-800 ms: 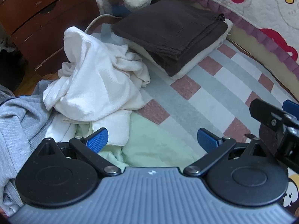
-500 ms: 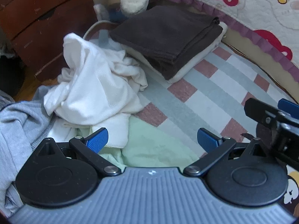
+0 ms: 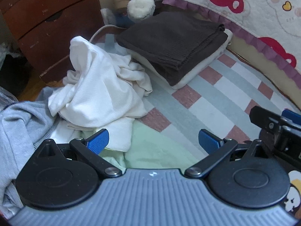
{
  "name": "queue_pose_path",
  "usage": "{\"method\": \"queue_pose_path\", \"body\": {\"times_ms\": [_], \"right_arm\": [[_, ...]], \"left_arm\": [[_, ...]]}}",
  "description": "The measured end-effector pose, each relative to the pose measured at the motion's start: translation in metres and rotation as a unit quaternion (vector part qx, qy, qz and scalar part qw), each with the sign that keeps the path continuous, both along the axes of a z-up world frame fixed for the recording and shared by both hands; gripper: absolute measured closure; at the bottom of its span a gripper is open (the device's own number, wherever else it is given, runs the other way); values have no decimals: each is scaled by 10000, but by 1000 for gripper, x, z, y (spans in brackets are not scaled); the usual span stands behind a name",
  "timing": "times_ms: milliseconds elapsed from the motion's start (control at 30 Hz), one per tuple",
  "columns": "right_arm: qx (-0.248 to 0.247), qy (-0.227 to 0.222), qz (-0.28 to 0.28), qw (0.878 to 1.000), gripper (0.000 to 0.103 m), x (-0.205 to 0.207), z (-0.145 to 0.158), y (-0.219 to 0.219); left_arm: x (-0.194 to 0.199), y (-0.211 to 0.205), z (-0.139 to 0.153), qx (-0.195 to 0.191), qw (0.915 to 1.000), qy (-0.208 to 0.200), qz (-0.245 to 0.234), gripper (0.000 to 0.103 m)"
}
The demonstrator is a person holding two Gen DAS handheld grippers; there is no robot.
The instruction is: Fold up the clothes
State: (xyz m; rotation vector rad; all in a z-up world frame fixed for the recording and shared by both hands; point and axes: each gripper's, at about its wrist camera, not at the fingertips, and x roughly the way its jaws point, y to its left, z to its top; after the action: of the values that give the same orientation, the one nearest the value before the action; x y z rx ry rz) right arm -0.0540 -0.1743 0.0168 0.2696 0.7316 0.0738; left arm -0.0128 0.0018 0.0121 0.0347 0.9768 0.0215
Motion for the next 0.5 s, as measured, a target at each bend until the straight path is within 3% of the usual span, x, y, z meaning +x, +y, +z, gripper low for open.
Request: {"method": "queue_pose_path", "body": {"times_ms": [300,500], "right_arm": [[-20,74,18,10000,24,0,-3,2],[-50,96,5,9999,24,-1,-3,3]], "left_arm": [[-2,7,3,-174,9998,-8,84,0],[-4,1,3,-94,9999,-30,54,0]]}}
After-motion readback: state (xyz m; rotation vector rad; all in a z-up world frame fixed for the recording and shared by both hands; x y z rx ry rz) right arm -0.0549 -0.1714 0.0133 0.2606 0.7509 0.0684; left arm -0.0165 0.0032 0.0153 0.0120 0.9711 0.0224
